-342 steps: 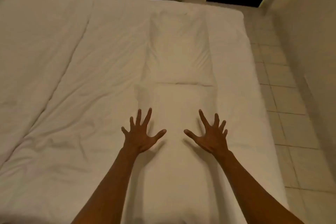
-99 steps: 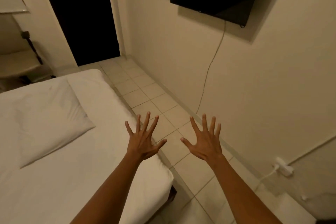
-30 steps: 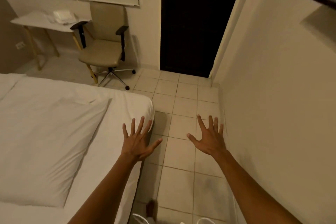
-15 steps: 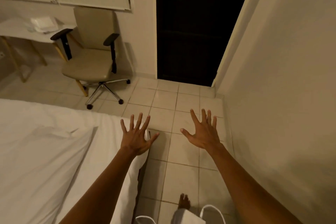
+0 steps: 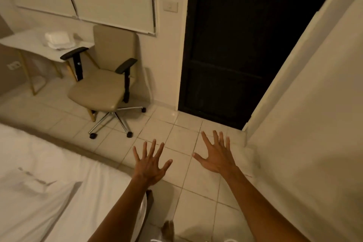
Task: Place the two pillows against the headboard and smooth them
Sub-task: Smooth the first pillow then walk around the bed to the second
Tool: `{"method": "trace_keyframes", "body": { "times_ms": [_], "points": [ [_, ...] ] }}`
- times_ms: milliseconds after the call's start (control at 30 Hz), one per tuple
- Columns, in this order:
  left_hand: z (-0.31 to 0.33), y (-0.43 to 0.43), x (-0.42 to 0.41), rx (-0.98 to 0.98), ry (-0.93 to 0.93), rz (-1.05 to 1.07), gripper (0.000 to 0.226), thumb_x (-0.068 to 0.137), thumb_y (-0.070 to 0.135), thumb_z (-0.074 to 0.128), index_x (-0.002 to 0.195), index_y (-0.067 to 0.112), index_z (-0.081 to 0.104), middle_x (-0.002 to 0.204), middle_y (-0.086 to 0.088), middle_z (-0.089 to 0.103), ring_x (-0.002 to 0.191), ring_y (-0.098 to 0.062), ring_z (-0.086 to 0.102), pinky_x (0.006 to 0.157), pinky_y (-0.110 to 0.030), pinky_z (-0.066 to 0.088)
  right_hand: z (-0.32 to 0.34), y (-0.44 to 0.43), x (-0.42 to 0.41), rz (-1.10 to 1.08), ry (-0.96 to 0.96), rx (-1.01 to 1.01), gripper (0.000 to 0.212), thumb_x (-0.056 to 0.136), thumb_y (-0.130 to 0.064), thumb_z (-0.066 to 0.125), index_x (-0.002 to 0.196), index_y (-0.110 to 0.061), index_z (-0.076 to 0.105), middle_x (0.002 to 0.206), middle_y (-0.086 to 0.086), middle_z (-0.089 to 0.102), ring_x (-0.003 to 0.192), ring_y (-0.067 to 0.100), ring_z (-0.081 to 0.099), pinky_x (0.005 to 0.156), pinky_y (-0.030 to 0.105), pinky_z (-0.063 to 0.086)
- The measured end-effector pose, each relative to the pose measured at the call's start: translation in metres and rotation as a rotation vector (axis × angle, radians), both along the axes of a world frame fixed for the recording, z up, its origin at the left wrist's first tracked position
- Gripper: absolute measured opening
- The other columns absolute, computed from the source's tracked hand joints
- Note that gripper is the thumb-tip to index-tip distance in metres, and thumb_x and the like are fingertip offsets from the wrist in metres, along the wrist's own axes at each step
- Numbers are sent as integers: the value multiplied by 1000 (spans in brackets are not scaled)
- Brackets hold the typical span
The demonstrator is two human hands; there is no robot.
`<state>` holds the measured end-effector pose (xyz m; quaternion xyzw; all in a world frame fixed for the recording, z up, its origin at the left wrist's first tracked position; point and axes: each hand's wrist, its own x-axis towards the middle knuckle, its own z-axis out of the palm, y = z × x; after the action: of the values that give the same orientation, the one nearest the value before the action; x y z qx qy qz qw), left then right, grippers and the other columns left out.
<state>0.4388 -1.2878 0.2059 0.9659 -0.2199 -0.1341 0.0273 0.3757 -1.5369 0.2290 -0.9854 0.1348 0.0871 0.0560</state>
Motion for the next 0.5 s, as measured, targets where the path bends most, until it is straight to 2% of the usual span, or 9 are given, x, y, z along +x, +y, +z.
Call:
{"method": "trace_keyframes", "body": {
  "times_ms": [67, 167, 367, 500],
  "points": [
    [-1, -19, 32, -1, 7, -1, 86, 76, 79, -9, 150, 38, -21, 161, -1, -24, 147, -33, -23, 99, -60, -33, -3, -17, 30, 3, 12, 5, 97, 83, -85, 27, 157, -34, -10, 165, 18, -11, 150, 37, -17, 119, 56, -13],
    [5, -47, 85, -22, -22, 17, 87, 77, 79, -8, 152, 36, -19, 161, 0, -23, 147, -32, -23, 110, -64, -22, 3, -48, 85, -1, 0, 16, 98, 82, -86, 26, 157, -34, -11, 165, 16, -11, 150, 37, -17, 119, 56, -12],
    [16, -103, 174, -48, -50, 46, 100, 63, 82, -28, 152, 35, -18, 161, 0, -24, 148, -31, -20, 116, -66, -8, 14, -119, 187, 26, -45, 25, 98, 82, -86, 23, 157, -33, -8, 166, 17, -6, 151, 37, -14, 119, 56, -10],
    [8, -149, 225, -74, -37, 139, 104, 59, 82, -32, 152, 38, -18, 161, 1, -23, 149, -31, -17, 116, -66, -7, 6, -175, 252, 103, -18, -2, 98, 83, -85, 25, 157, -32, -8, 165, 18, -4, 151, 38, -12, 120, 57, -7]
  ]
}}
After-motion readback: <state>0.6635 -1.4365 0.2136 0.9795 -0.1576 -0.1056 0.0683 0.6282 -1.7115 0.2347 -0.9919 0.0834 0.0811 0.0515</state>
